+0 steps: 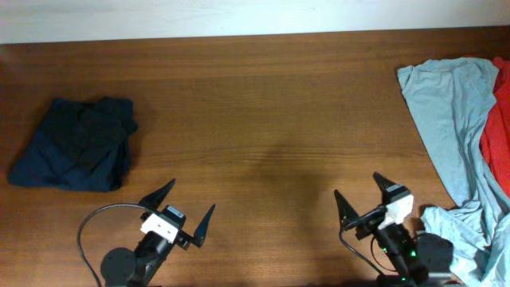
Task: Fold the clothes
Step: 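Move the right gripper toward the light blue t-shirt on the right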
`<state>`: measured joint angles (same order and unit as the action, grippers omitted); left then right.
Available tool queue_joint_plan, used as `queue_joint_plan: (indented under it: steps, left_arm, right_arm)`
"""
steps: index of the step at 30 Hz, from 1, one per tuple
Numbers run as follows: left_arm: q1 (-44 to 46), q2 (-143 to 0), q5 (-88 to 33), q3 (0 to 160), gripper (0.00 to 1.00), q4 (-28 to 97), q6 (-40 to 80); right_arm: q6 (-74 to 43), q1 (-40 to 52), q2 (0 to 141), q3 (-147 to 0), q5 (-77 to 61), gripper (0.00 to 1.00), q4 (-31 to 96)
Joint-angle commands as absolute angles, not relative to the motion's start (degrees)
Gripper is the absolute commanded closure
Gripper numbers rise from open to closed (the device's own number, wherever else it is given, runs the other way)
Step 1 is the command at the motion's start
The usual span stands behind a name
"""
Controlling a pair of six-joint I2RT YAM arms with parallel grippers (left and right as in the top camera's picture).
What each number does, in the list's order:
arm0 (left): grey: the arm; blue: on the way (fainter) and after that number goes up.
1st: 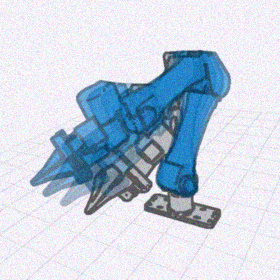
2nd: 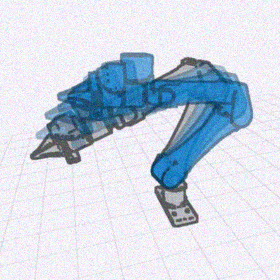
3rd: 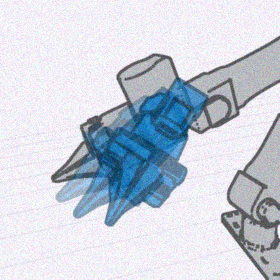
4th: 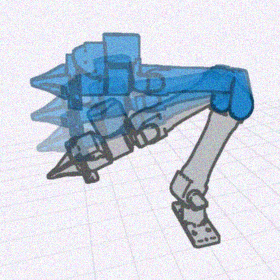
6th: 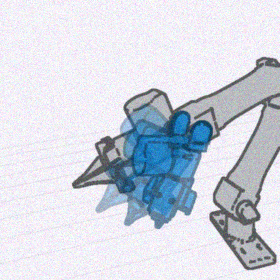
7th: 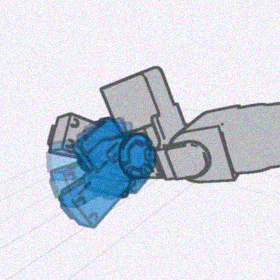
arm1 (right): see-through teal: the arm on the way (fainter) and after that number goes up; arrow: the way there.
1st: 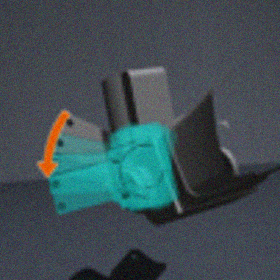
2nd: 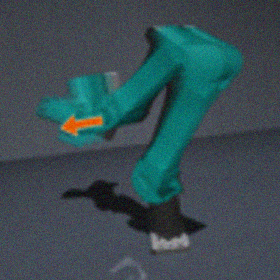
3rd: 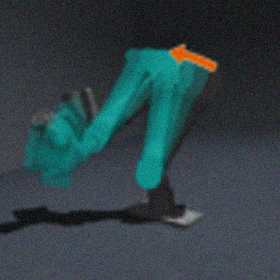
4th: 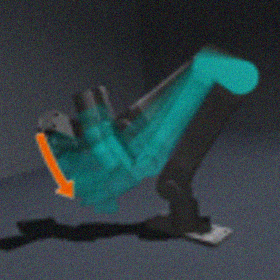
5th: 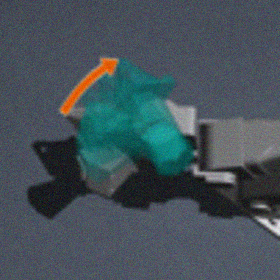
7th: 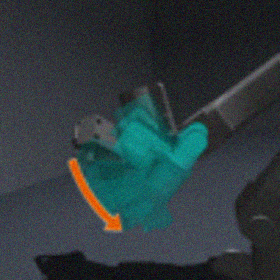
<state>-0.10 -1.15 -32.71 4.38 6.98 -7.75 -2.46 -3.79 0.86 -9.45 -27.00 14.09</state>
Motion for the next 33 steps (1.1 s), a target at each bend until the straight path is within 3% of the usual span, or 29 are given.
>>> queue_joint_plan:
  steps: [1,7,17,22,25,28,33]
  left_arm:
    - [0.10,-3.81,-28.01,13.41,0.01,10.94,-5.17]
    - [0.10,-16.49,-19.75,26.59,0.01,15.42,-5.26]
    - [0.12,-53.89,-20.10,60.60,0.01,39.16,-5.89]
    - [0.12,-62.26,-22.90,65.04,0.01,41.69,-5.61]
    - [0.12,-65.67,-26.28,65.04,0.01,42.26,-5.58]
    - [0.12,-67.99,-26.79,65.04,0.01,44.56,-5.61]
    - [0.12,-68.18,-26.76,65.04,0.01,45.63,-5.63]
  right_arm:
    - [-8.29,-4.21,1.52,-14.55,-27.79,0.01,12.75]
    - [-8.25,-4.21,12.75,-24.99,-24.51,0.01,19.57]
    - [-7.60,-4.21,51.40,-54.52,-22.90,0.01,41.06]
    - [-5.78,-4.27,64.03,-62.24,-25.56,0.01,48.73]
    - [-12.40,-6.17,68.97,-62.96,-15.05,0.01,52.01]
    - [-24.64,-13.65,73.60,-62.96,4.75,0.01,59.94]
    - [-26.11,-24.29,77.78,-62.92,9.06,0.01,64.62]
